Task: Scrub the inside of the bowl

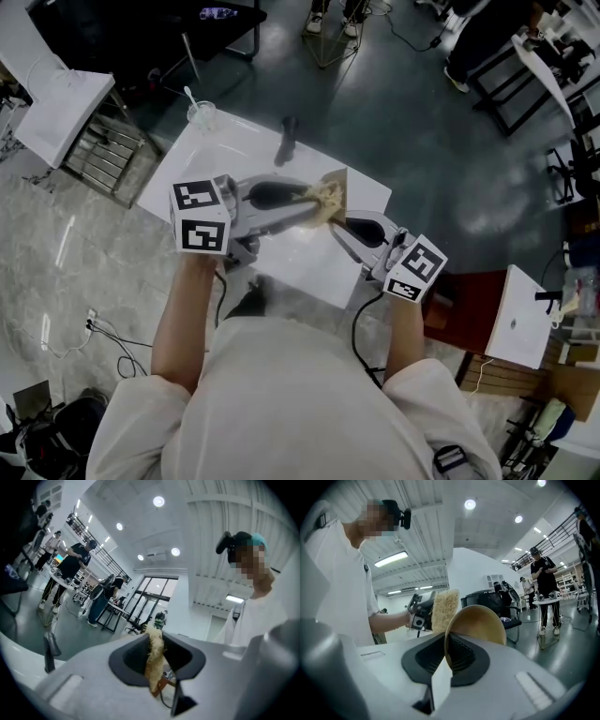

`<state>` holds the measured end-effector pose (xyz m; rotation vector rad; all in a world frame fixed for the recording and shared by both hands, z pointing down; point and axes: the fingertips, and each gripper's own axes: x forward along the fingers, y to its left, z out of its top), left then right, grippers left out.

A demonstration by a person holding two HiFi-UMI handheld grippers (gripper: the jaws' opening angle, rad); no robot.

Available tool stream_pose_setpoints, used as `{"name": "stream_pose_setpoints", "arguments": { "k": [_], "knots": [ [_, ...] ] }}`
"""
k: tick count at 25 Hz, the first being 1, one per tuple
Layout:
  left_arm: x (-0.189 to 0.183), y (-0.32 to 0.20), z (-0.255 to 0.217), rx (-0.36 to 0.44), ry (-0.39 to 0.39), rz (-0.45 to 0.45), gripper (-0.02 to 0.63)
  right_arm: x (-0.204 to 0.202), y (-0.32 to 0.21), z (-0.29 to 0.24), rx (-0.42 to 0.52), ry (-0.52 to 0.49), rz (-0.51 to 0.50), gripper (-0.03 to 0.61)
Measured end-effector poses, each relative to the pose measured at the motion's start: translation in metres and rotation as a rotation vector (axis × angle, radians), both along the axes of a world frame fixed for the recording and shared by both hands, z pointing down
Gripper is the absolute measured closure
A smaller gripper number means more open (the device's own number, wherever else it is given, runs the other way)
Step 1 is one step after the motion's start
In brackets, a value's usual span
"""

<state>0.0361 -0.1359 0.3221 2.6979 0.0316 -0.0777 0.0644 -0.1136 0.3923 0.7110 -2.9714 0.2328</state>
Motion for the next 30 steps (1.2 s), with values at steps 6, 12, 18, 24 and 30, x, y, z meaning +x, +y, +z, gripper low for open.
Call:
{"name": "stream_pose_setpoints", "arguments": {
  "k": [6,12,18,24,30],
  "knots": [
    [0.003,-0.014,0.002,0.06,-0.1,-0.031,0.529,-0.008,0.018,0.019,-0.026,0.094,-0.091,0.561],
    [0.001,-0.037,0.019,0.053,-0.162,-0.075,0.529,-0.013,0.043,0.007,-0.053,-0.01,-0.238,0.56],
    [0.001,-0.041,0.043,-0.065,-0.114,-0.048,0.529,-0.016,0.057,-0.009,-0.078,-0.127,-0.344,0.554],
    [-0.004,-0.04,0.056,-0.152,-0.056,-0.048,0.529,-0.013,0.063,-0.022,-0.084,-0.236,-0.393,0.554],
    [-0.009,-0.04,0.059,-0.185,-0.016,-0.082,0.531,-0.003,0.055,-0.049,-0.045,-0.4,-0.375,0.555]
  ]
}}
